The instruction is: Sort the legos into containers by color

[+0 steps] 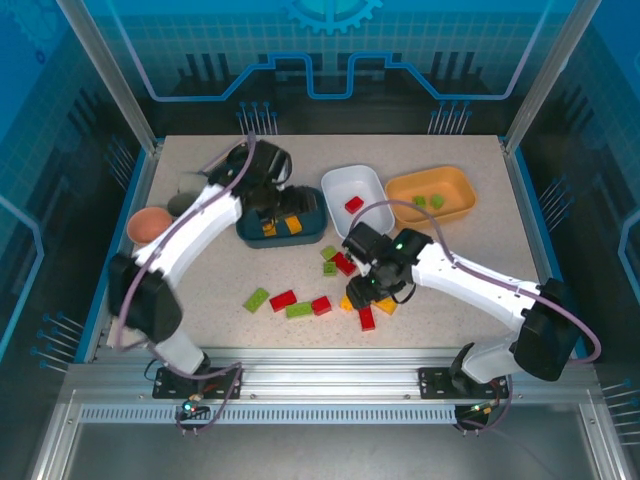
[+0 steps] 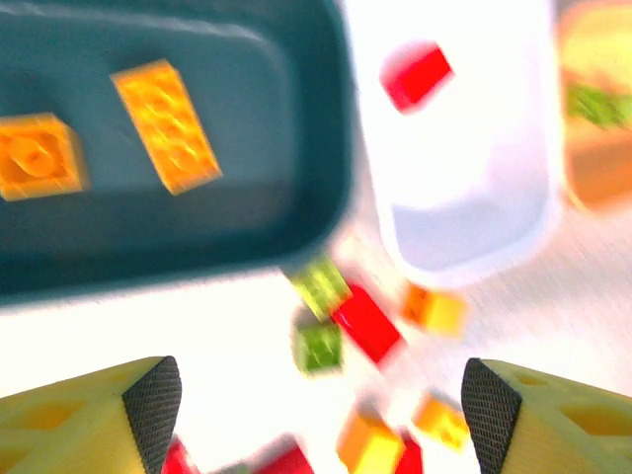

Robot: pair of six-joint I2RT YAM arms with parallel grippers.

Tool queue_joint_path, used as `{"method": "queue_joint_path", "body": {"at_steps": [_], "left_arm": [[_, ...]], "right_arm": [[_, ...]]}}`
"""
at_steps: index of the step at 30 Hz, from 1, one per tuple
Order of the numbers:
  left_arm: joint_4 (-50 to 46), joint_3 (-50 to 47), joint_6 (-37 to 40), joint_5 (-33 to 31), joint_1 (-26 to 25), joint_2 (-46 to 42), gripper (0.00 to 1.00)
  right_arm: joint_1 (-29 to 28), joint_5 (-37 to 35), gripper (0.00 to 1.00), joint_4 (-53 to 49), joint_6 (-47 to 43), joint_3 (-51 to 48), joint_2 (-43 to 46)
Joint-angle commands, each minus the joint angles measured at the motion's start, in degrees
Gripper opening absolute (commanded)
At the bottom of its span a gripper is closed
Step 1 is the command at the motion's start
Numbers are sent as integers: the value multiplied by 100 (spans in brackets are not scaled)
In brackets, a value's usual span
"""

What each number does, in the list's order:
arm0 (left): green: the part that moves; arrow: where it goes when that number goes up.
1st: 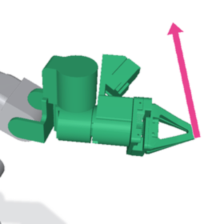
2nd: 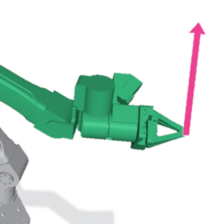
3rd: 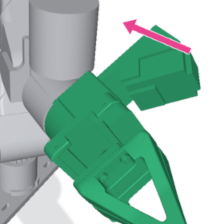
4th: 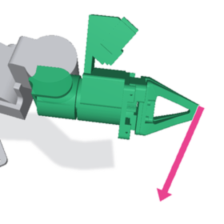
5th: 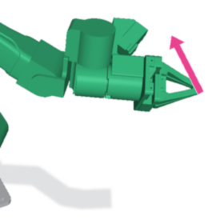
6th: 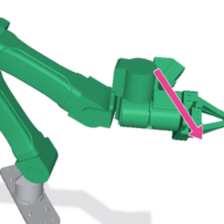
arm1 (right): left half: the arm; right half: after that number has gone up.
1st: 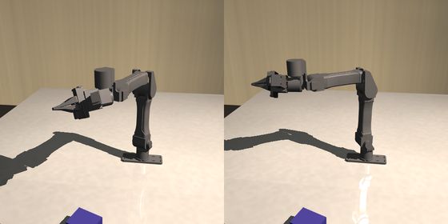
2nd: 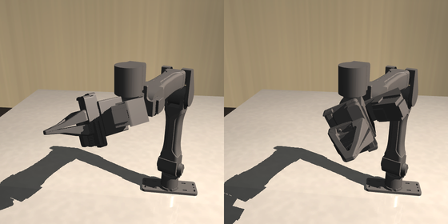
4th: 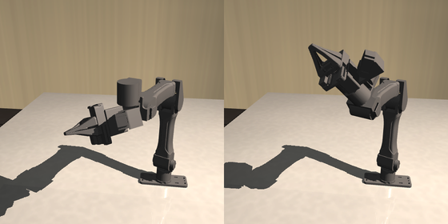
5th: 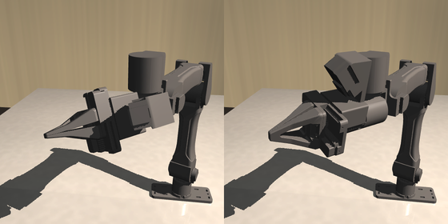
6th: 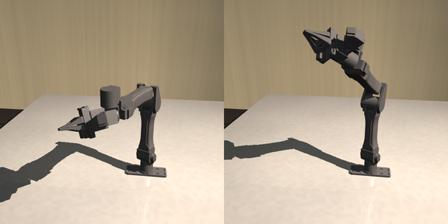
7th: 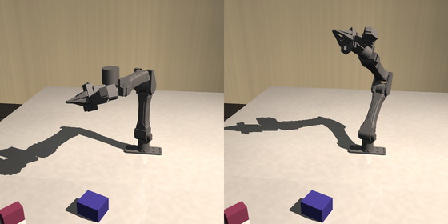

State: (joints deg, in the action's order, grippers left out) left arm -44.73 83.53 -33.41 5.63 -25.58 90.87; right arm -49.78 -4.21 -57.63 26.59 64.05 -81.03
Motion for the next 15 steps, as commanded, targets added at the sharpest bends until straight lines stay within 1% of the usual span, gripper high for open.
{"method": "queue_joint_path", "body": {"at_steps": [1,4,7,10,15], "left_arm": [[917,-1317,-286,777,-273,-1085,82],[1209,-2302,-547,946,-466,-2159,87],[1071,-2850,-749,977,-495,-3024,90],[789,-3113,-783,949,-500,-3514,90],[679,-3323,-852,994,-500,-3801,90]], "right_arm": [[-194,214,60,-168,536,-454,-199],[-241,303,61,257,936,-698,-479],[-254,317,62,601,1188,-825,-802],[-259,264,62,832,1269,-837,-1112],[-247,194,61,1033,1347,-740,-1487]]}}
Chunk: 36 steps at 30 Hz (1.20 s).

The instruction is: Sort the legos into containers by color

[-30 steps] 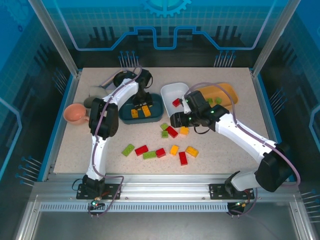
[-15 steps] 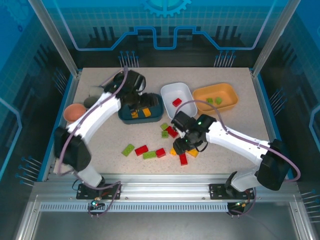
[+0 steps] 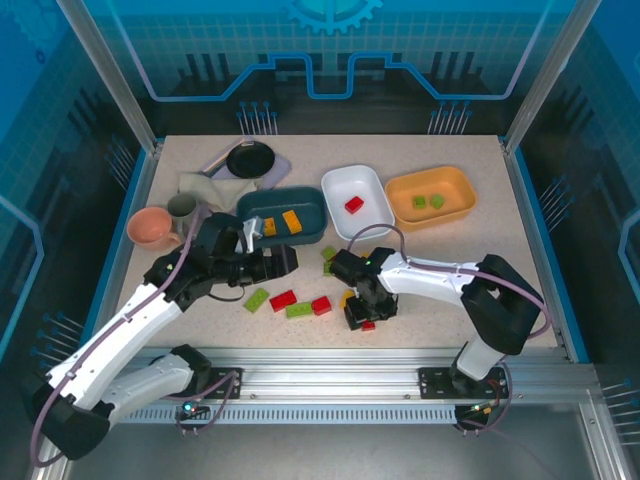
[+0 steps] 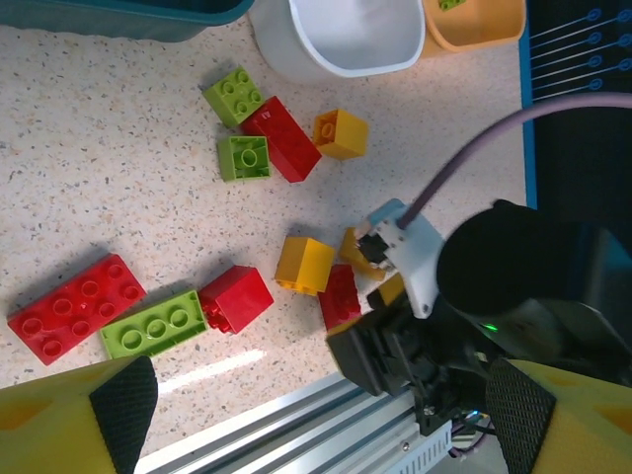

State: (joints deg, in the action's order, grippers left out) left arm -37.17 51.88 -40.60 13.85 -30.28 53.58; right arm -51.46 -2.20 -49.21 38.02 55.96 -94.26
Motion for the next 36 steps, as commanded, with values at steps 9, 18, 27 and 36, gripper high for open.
{"method": "queue_joint_path", "body": {"at_steps": [9,18,27,36], "left_arm": [[-45,-156,-84,146,-30,-178,90],[29,707,-89,-117,-12,315,89],[560,1792,-125,-127,309,1664,89],[528,2123,-9,-106,418,2148,89]], "right_arm": [[-83,-202,34,140,320,155,-446],[701,-991,25,-1088,-74,1525,637],[2175,-1142,24,-1506,-527,4560,-1865],[2691,-934,28,-2500,214,7061,-4151]]}}
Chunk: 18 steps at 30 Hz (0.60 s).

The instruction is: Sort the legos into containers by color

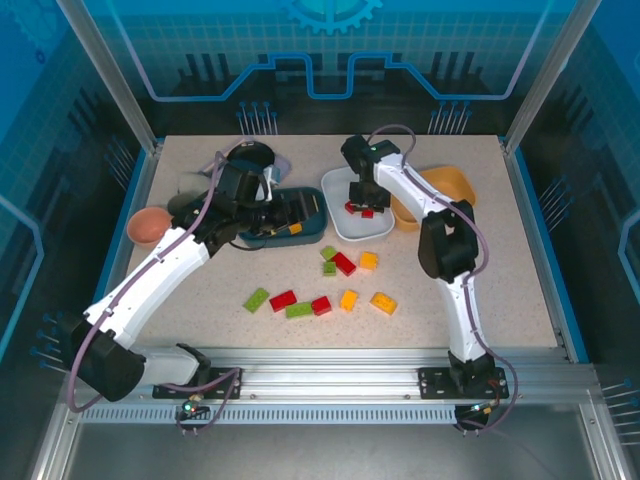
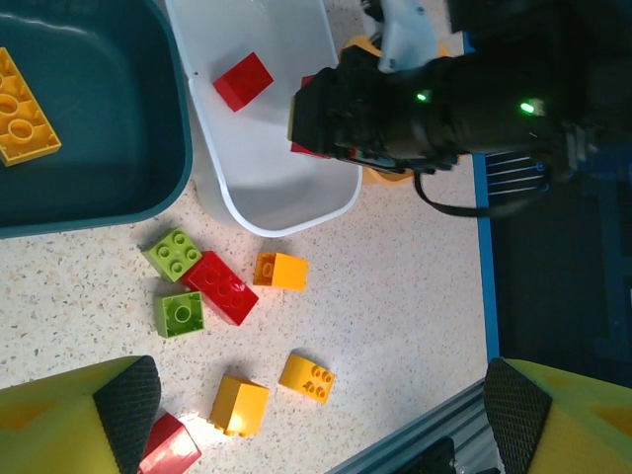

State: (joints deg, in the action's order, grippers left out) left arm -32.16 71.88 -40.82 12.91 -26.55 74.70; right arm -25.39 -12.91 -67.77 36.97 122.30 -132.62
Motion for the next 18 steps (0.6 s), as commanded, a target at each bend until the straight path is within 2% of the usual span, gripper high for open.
{"method": "queue_joint_path", "body": {"at_steps": [1,6,12,16,18], "left_arm": [[-9,101,17,-23,57,28,89],[-229,-83,21,-94,53,-75,89],[-599,-271,-29,-239,57,-261,89],[-946,-283,-99,-337,53,-268,89],[-1088,-286,-227,-283,53,-172,88]], "right_arm": [[105,196,29,-630,356,480,-404],[159,486,43,-505,443,514,-632],[48,549,60,-217,223,512,-301],[-147,392,61,-81,-50,509,277],[-321,153,60,233,-300,113,805]]}}
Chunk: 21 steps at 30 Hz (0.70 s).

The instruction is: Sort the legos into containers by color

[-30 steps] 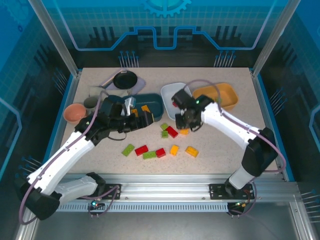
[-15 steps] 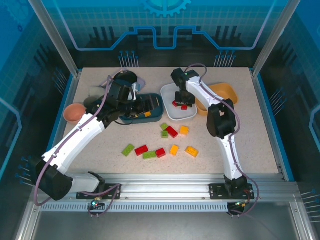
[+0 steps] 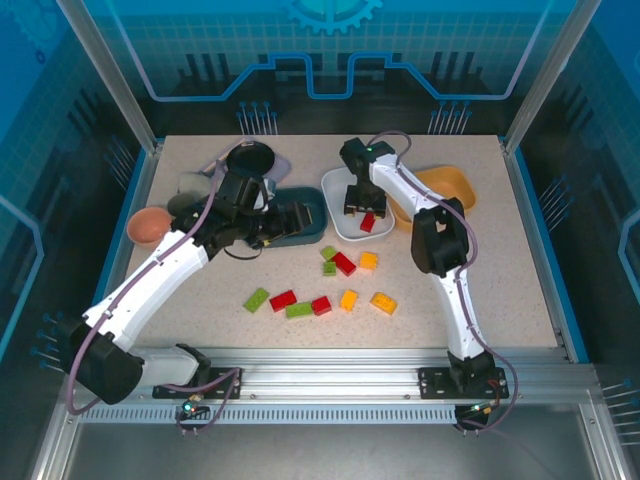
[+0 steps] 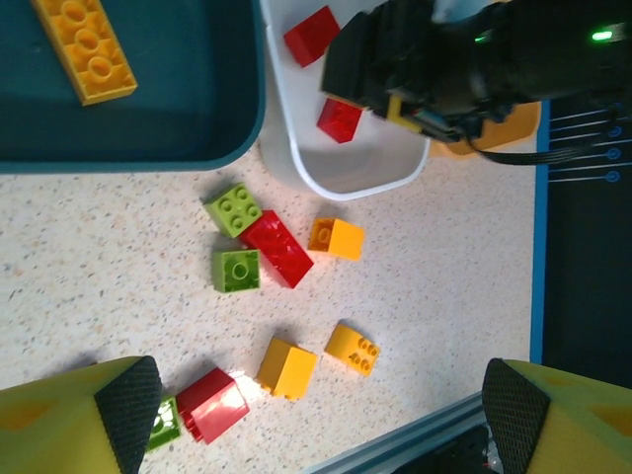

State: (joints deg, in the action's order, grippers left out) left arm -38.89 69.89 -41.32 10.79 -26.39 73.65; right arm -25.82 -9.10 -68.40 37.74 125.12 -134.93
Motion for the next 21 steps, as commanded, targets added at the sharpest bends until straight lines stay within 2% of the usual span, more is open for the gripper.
{"method": "queue_joint_path", "body": {"at_steps": [1,6,8,11,15,21], "left_arm": [[-456,-97,-257,-18,42,4,87],[-397,-261,-692,217,-39,382,83],[-398,-236,-666,243,-159,556,81],[-521,-167,-501,200,-406,853,79],[-639,37,1,90,-977,1392,75],[-834,600,646,-245,-1975,2466,75]], "right_arm": [[-364,-279,59,556,-524,-499,1367],[-822,-356,59,2473,-1113,-3288,3721],[-907,-244,59,2807,-1141,-4283,4501],[-933,-98,59,2748,-1026,-5405,5470],[-978,181,59,2469,-852,-6655,6854],[-951,695,65,1690,-686,-7314,8388]]}}
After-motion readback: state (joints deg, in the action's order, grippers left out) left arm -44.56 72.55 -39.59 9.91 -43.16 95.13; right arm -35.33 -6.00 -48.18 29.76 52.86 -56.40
